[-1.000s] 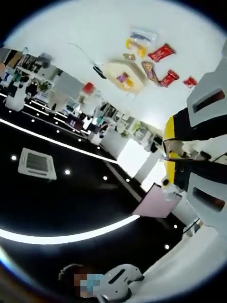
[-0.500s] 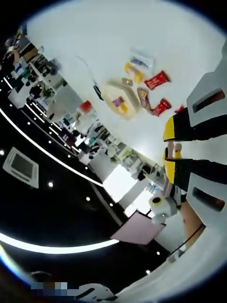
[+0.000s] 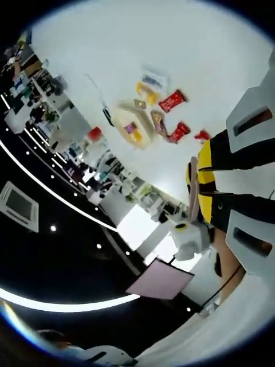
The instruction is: Place the target food into the container with the food tongs after gripping and lifting it, then release it inside without dropping or visibly crushing the food.
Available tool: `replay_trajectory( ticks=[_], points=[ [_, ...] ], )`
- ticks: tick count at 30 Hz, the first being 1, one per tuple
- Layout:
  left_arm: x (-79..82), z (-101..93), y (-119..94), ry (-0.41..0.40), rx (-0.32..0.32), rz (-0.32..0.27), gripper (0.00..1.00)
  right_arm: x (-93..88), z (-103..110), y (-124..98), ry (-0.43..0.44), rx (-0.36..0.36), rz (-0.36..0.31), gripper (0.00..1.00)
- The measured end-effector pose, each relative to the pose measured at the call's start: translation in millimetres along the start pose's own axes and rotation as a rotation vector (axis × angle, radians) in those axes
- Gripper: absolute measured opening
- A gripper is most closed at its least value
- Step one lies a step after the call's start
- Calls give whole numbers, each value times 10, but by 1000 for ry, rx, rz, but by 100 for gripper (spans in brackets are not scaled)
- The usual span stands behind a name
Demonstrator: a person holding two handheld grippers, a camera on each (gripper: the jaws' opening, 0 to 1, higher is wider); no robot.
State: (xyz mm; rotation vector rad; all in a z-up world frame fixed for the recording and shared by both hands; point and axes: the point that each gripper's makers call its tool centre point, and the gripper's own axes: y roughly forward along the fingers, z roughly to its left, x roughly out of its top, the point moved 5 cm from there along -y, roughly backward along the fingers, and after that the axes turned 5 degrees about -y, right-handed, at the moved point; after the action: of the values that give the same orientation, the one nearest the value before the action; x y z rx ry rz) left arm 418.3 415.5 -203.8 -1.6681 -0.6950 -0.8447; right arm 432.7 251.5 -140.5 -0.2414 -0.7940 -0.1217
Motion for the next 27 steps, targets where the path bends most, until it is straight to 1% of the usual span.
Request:
replay_trajectory(
  ticks=[4, 6, 8, 13, 15, 16, 19, 21, 22, 25, 26, 27],
  points=[
    [-36, 46, 86, -11, 15, 19, 26, -40, 9, -16, 0, -10, 9, 13],
    [-54, 71, 122, -23, 37, 41, 26, -59, 24, -28, 3, -9, 13, 13],
    [-67, 91, 185, 4, 49, 56, 26, -55, 34, -44, 12, -6, 7, 13],
    [-110, 85, 292, 0, 38, 91, 26, -35, 14, -82, 19, -20, -5, 13],
    [-143, 92, 327, 24, 51, 112, 26, -24, 11, -92, 21, -24, -15, 14],
    [-148, 112, 329, 64, 71, 123, 26, -16, 14, -95, 27, -20, -23, 14],
    [-145, 62, 351, 79, 59, 124, 26, -13, 15, -96, 31, -19, -24, 14],
    [-165, 75, 379, 113, 71, 137, 26, -9, 0, -94, 32, -23, -29, 14],
    [-172, 78, 387, 113, 71, 140, 26, -10, -1, -93, 34, -23, -30, 14],
    [-254, 134, 439, 87, 74, 178, 26, -9, -12, -80, 40, -21, -31, 14],
    [-306, 162, 437, 97, 84, 213, 26, -5, -13, -73, 47, -16, -34, 14],
    [-312, 172, 434, 99, 87, 213, 26, -2, -12, -69, 49, -15, -34, 15]
  ],
)
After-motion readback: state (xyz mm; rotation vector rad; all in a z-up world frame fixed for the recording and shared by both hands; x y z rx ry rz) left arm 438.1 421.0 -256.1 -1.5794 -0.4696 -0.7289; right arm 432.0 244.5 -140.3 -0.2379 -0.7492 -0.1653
